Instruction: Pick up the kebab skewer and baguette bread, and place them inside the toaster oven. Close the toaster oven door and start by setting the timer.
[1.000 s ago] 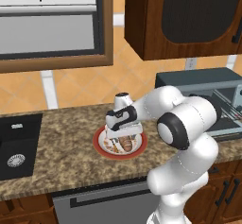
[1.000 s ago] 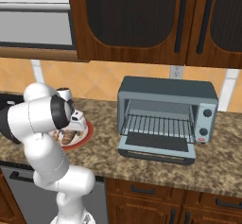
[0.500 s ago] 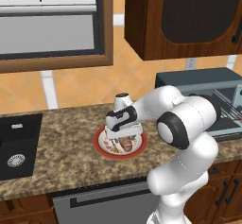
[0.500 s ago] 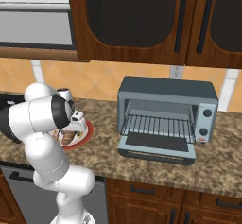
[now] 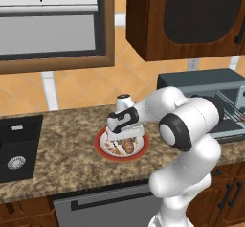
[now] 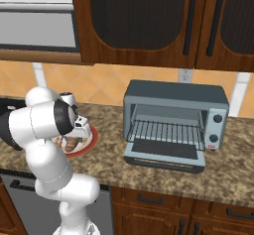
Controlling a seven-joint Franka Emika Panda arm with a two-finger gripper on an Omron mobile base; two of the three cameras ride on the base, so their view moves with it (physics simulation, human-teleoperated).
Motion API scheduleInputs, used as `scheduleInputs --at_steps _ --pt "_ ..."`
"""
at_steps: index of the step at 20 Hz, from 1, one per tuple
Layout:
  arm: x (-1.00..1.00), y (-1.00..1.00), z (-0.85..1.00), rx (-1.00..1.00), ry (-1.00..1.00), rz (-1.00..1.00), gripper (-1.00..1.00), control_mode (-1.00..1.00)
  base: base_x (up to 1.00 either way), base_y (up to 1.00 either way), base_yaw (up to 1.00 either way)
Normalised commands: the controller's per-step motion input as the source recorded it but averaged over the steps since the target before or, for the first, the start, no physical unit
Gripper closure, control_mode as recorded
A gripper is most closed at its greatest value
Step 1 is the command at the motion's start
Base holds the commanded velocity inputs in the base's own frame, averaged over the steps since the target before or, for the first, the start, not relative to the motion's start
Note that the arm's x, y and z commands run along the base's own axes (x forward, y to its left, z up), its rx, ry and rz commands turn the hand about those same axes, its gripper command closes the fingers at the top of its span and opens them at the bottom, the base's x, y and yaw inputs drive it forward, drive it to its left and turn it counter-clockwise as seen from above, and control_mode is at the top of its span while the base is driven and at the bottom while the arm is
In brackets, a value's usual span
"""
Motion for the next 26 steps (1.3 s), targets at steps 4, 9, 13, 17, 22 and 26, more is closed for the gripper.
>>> scheduleInputs --at_steps 4,9,13,17,22,26 --pt "0.00 0.00 0.00 0.00 0.00 0.00 1.00 -1.00 0.00 0.00 0.00" --pt "-0.01 0.01 0.00 0.00 0.00 0.00 1.00 -1.00 0.00 0.00 0.00" --pt "-0.10 -0.04 0.43 0.01 -0.01 -0.03 1.00 -1.00 0.00 0.00 0.00" --pt "-0.21 -0.29 0.64 0.05 0.00 -0.06 1.00 -1.00 0.00 0.00 0.00" --pt "-0.34 -0.69 0.45 0.09 -0.03 -0.08 1.00 -1.00 0.00 0.00 0.00" --pt "-0.18 -0.69 0.53 0.13 0.00 -0.20 1.00 -1.00 0.00 0.00 0.00"
